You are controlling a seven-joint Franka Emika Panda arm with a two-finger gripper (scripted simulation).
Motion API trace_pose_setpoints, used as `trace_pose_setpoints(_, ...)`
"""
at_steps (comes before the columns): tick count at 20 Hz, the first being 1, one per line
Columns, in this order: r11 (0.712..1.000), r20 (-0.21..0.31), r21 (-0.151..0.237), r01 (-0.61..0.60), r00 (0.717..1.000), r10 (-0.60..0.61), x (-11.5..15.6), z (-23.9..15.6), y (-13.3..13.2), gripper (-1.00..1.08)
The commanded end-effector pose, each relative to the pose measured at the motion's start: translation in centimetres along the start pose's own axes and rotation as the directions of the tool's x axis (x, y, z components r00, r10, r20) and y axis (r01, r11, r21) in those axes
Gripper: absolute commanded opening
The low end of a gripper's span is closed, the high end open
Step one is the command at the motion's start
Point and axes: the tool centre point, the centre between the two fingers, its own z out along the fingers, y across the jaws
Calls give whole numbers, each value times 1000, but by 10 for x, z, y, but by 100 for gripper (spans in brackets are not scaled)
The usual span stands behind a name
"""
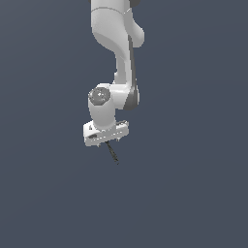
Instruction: Pick up the object and move it to a goal position.
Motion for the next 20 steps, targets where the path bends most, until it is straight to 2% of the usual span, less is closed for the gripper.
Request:
trace_pose_setpoints(1, 1000, 0, 1, 23, 1000, -23, -3, 7, 3, 100)
trace_pose_setpoints(12, 999, 2, 2, 39, 999, -39, -6, 18, 6, 100)
trace_pose_setpoints(20, 999, 2, 2, 43, 999, -43, -7, 53, 5, 100)
